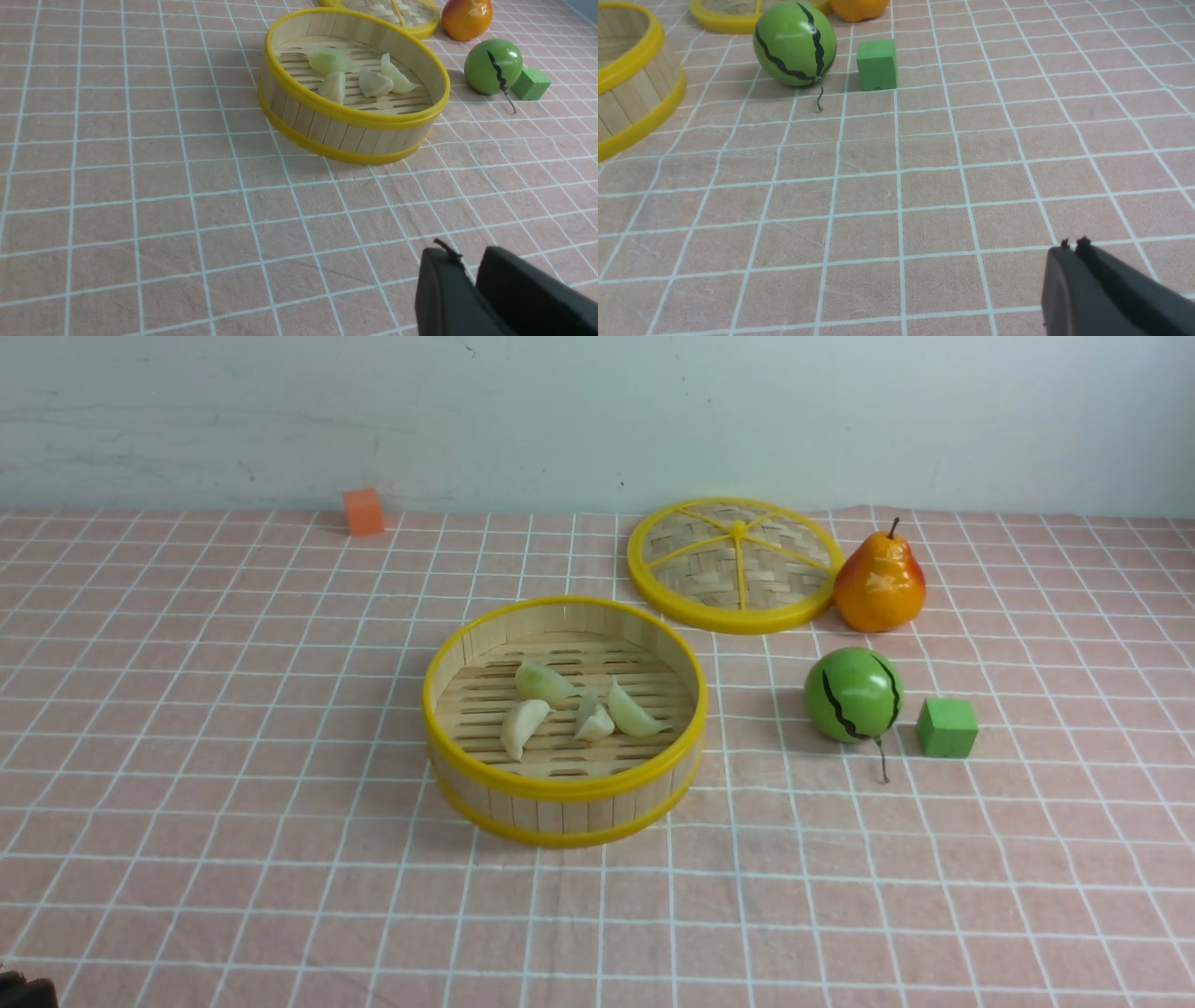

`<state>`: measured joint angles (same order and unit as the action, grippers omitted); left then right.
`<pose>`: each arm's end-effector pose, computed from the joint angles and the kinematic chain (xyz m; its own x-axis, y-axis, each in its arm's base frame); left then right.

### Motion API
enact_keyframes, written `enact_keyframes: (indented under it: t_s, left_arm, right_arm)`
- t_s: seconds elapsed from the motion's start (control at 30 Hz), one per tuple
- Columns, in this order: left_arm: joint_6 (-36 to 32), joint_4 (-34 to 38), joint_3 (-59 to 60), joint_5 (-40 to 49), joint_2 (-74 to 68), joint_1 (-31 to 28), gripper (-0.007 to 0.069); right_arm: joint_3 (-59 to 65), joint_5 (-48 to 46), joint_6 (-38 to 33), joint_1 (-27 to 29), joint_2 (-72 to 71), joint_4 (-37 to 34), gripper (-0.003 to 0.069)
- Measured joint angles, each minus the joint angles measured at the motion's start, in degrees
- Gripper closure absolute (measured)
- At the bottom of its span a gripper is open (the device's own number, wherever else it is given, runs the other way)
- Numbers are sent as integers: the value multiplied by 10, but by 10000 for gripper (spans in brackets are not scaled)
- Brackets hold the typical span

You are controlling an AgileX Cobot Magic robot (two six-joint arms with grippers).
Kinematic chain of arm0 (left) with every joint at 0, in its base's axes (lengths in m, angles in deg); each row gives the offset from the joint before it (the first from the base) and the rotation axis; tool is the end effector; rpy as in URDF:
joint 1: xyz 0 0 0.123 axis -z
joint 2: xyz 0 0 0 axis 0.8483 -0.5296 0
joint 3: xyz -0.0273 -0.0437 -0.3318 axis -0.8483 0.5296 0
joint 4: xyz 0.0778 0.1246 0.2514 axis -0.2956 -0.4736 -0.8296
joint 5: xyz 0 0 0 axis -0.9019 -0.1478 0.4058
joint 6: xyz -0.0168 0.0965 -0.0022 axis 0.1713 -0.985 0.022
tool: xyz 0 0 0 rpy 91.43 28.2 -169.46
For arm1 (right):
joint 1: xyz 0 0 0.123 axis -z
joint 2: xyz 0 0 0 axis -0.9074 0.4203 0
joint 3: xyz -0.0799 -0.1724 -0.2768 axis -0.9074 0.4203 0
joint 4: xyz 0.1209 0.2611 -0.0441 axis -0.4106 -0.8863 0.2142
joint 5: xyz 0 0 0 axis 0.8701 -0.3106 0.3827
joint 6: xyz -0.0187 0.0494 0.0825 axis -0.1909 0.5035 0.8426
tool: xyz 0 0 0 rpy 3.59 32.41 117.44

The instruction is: Put the dumplings into the steamer on the table with the pink tablecloth.

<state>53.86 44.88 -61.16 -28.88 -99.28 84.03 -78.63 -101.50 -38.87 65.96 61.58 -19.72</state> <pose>0.0402 -0.0176 0.3013 -0.4004 -0.0857 -0.9123 0.3323 0.9143 -0.2318 0.0474 -0.0027 0.1709 -0.2930 0.1599 -0.9426 0.0820 0.9865 0.1419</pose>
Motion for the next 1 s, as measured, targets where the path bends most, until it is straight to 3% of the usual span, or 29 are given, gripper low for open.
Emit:
enact_keyframes:
  t_s: [0.13,0.3,0.43,0.53,0.77,1.0]
  left_arm:
    - [2,0,18,-18,0,0,515]
    - [4,11,77,-134,12,-21,529]
    - [4,12,176,-290,59,-95,584]
    - [4,13,235,-346,99,-153,612]
    - [4,13,261,-311,120,-261,624]
    - [4,5,261,-224,120,-280,624]
  right_arm:
    - [0,0,0,0,0,0,645]
    - [0,0,0,0,0,0,638]
    - [0,0,0,0,0,0,637]
    - [0,0,0,0,0,0,634]
    - [0,0,0,0,0,0,630]
    - [0,0,0,0,0,0,626]
